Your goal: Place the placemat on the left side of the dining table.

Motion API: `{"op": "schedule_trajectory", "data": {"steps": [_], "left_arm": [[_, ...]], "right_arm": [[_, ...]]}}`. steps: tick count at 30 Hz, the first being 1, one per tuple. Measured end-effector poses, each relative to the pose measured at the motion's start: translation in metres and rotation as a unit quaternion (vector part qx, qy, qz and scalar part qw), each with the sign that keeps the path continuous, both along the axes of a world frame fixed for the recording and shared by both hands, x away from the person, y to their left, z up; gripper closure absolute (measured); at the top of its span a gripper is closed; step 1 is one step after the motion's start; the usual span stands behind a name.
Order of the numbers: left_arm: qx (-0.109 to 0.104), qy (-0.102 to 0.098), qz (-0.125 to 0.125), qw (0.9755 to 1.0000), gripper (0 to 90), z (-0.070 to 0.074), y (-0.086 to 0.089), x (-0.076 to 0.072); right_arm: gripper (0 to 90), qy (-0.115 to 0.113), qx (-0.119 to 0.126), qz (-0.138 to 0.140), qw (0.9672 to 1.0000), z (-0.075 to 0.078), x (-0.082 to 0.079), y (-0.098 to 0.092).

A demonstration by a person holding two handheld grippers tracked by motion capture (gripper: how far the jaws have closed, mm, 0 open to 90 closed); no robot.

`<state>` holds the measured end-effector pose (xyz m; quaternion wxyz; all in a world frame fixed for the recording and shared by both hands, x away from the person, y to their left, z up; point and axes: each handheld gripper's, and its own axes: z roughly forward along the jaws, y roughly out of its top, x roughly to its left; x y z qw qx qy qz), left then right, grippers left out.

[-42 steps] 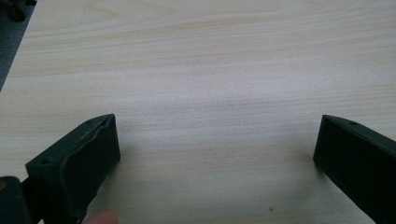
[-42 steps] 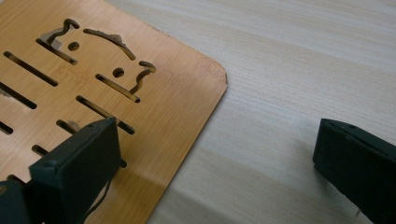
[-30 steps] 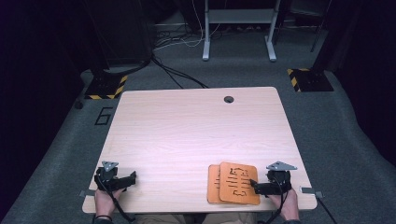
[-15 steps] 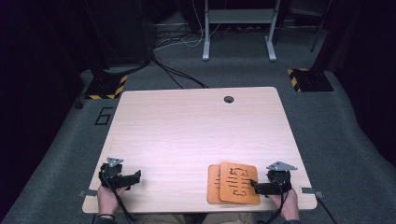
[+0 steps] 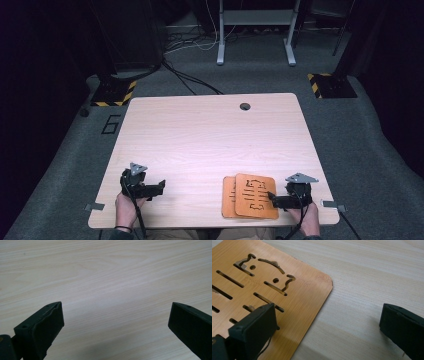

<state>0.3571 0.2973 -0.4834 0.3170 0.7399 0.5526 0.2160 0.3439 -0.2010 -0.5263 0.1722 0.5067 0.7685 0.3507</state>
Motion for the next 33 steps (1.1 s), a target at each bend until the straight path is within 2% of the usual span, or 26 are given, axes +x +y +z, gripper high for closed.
{"op": "schedule_trajectory", "data": {"steps": [4, 15, 20, 26, 33], "left_arm": [[-0.007, -0.002, -0.014, 0.9999, 0.0, 0.004, -0.01, 0.002], [-0.006, -0.002, -0.039, 0.9992, 0.0, 0.01, -0.033, 0.008], [-0.006, -0.004, -0.055, 0.9985, 0.0, 0.014, -0.044, 0.009], [0.003, 0.002, -0.078, 0.997, 0.0, 0.015, -0.058, 0.011], [0.001, 0.01, -0.096, 0.9954, 0.0, 0.016, -0.072, 0.012]], "right_arm": [[0.3, -0.001, -0.001, -0.001, 1.0, 0.0, 0.0, 0.0], [0.4, -0.001, -0.001, -0.002, 1.0, 0.0, 0.0, 0.0], [0.6, -0.001, 0.001, -0.004, 1.0, 0.0, 0.0, 0.0], [0.7, -0.001, 0.001, -0.005, 1.0, 0.0, 0.0, 0.0], [0.8, 0.0, 0.002, -0.008, 1.0, 0.0, 0.0, 0.0]]}}
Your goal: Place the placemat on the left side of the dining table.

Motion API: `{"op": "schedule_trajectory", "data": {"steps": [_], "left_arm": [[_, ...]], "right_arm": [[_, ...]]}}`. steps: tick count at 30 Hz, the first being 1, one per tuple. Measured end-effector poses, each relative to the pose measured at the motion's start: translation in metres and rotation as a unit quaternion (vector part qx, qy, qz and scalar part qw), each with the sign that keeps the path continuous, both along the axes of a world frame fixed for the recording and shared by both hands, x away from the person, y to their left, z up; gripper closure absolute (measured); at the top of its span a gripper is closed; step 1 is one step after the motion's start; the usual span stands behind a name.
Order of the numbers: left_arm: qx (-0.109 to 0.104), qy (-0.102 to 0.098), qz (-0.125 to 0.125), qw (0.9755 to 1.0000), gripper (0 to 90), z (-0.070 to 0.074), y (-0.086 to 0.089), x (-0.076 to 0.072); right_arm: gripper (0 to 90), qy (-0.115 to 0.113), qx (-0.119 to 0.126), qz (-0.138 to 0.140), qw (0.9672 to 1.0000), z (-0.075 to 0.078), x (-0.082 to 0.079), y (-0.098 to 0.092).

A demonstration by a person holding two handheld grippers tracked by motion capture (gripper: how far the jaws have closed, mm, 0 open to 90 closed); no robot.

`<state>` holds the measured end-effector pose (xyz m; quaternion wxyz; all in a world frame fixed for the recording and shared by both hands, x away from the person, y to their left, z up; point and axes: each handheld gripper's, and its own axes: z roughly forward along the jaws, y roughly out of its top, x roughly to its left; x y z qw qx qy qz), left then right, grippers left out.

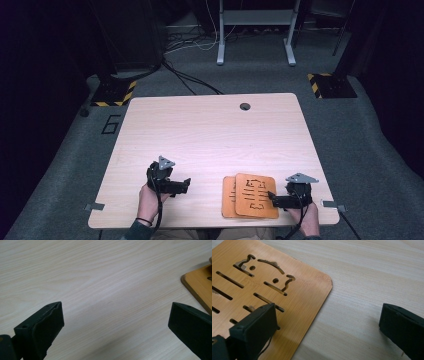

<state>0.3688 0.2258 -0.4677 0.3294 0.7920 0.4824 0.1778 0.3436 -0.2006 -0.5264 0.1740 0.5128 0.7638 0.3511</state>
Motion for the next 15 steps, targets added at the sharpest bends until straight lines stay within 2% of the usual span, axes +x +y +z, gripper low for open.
{"op": "schedule_trajectory", "data": {"steps": [5, 8, 15], "left_arm": [[-0.003, 0.002, -0.011, 0.9999, 0.0, -0.003, -0.012, 0.0], [0.003, 0.006, -0.025, 0.9997, 0.0, -0.003, -0.02, 0.0], [0.004, 0.009, -0.046, 0.9989, 0.0, -0.002, -0.035, 0.001]], "right_arm": [[0.8, 0.0, 0.0, -0.001, 1.0, 0.0, 0.0, 0.0], [0.7, 0.0, 0.0, -0.002, 1.0, 0.0, 0.0, 0.0], [0.7, 0.0, -0.001, -0.003, 1.0, 0.0, 0.0, 0.0]]}}
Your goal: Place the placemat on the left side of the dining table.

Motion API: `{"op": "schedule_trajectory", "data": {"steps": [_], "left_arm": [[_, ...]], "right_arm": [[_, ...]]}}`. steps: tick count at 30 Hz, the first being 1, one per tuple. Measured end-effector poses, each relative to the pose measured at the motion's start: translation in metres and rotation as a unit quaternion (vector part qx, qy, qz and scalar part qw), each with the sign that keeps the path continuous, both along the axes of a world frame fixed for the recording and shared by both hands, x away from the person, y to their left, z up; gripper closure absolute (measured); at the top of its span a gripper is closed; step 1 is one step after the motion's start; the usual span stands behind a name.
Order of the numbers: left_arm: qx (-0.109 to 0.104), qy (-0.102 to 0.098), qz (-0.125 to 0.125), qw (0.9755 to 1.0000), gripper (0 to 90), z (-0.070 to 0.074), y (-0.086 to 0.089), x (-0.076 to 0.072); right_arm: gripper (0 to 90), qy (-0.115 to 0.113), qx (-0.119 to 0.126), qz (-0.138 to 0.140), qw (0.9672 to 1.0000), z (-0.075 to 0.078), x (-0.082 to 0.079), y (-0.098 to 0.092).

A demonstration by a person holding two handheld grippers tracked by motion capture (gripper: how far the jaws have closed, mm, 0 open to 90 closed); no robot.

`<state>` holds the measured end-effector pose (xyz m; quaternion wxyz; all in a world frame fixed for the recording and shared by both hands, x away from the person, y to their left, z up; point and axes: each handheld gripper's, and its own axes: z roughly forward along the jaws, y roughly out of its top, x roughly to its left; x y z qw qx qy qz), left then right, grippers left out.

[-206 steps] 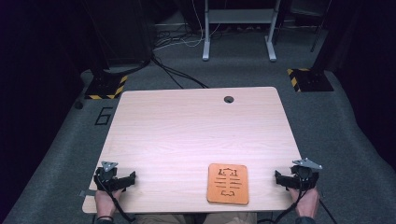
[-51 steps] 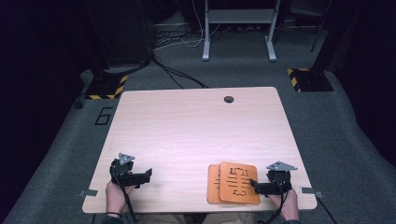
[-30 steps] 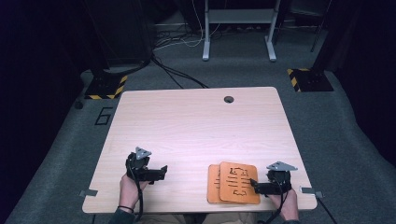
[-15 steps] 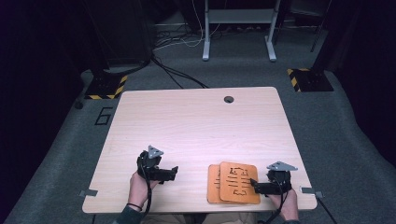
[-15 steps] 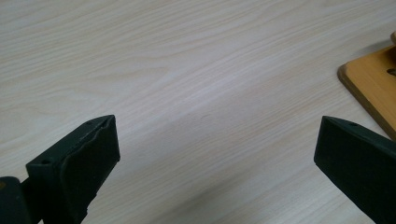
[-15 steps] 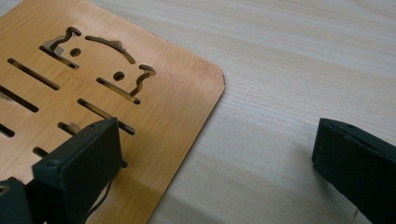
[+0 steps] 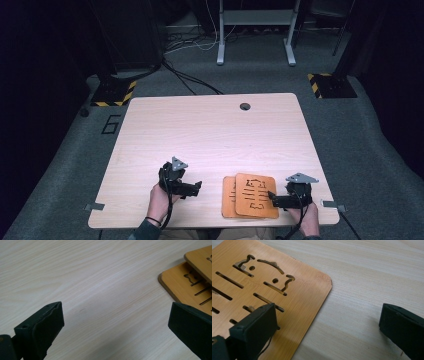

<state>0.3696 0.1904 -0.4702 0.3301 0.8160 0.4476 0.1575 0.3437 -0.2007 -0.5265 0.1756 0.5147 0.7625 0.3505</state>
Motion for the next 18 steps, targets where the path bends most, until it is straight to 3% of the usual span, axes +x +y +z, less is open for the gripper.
{"op": "schedule_trajectory", "data": {"steps": [18], "left_arm": [[-0.009, 0.008, -0.061, 0.9981, 0.2, 0.004, -0.054, -0.001]], "right_arm": [[0.8, -0.002, -0.002, -0.002, 1.0, 0.0, 0.0, -0.001]]}}
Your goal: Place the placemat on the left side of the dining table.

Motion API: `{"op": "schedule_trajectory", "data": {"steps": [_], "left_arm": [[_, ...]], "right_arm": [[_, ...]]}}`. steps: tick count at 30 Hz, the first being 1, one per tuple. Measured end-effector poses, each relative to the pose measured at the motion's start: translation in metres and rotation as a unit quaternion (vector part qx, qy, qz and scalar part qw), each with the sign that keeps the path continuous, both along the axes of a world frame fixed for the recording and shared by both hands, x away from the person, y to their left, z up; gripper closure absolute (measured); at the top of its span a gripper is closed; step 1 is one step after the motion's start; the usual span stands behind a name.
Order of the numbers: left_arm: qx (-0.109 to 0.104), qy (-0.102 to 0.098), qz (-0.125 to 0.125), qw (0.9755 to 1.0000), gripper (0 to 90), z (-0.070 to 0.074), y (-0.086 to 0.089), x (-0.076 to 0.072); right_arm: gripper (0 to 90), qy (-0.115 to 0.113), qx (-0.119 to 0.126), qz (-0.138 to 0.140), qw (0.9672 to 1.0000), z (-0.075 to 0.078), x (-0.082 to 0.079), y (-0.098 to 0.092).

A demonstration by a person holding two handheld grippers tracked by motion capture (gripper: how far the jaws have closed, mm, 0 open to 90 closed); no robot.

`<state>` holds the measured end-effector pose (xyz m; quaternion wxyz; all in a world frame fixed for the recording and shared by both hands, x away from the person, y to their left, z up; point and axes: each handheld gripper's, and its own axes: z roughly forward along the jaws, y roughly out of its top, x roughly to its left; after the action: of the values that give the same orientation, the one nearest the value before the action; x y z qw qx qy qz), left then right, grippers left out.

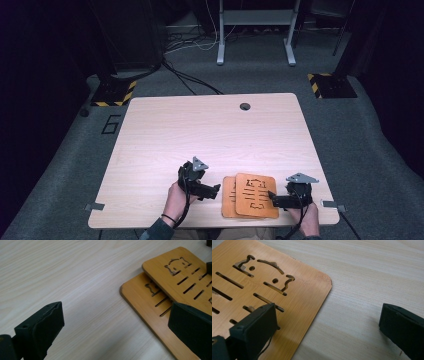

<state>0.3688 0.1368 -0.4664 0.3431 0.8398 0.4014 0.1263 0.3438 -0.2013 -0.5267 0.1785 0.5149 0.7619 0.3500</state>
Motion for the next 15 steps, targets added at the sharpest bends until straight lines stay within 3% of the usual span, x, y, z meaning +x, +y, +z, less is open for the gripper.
{"op": "schedule_trajectory", "data": {"steps": [15], "left_arm": [[-0.005, 0.016, -0.043, 0.9989, 0.5, -0.003, -0.037, -0.001]], "right_arm": [[0.9, 0.0, 0.001, -0.001, 1.0, 0.0, 0.0, 0.0]]}}
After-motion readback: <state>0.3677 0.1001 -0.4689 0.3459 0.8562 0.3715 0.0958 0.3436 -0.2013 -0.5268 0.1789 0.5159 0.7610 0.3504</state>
